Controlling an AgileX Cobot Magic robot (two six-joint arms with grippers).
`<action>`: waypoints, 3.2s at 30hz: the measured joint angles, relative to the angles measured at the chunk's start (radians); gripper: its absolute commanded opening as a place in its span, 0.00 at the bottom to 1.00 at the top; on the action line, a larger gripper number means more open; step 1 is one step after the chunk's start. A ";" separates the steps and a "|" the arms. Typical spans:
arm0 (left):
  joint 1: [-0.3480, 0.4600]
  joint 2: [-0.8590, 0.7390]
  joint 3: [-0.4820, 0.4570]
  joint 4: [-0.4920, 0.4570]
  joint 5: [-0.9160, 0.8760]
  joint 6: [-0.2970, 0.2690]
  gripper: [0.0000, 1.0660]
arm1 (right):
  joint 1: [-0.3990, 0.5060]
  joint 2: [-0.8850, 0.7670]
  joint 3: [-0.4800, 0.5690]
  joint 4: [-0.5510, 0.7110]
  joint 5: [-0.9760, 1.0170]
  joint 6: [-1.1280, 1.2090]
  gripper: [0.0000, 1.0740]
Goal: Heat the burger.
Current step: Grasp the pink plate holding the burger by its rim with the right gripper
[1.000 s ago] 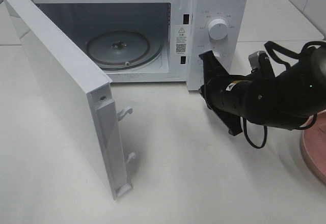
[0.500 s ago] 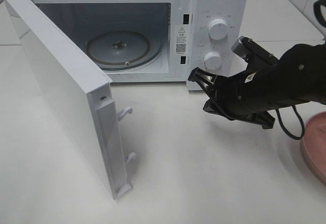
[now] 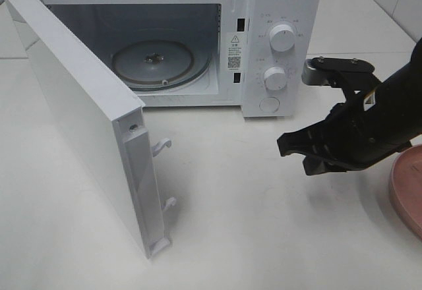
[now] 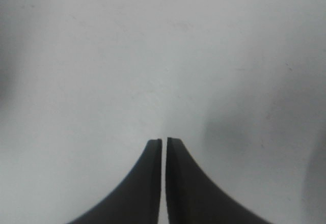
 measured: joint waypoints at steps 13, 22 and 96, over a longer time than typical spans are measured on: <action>0.000 0.000 0.000 0.000 0.000 0.000 0.92 | -0.124 -0.150 0.000 -0.206 0.292 -0.012 0.38; 0.000 0.000 0.000 0.000 0.000 0.000 0.92 | -0.187 -0.180 0.000 -0.305 0.375 -0.014 0.96; 0.000 0.000 0.000 0.000 0.000 0.000 0.92 | -0.274 0.266 -0.011 -0.471 0.158 0.082 0.04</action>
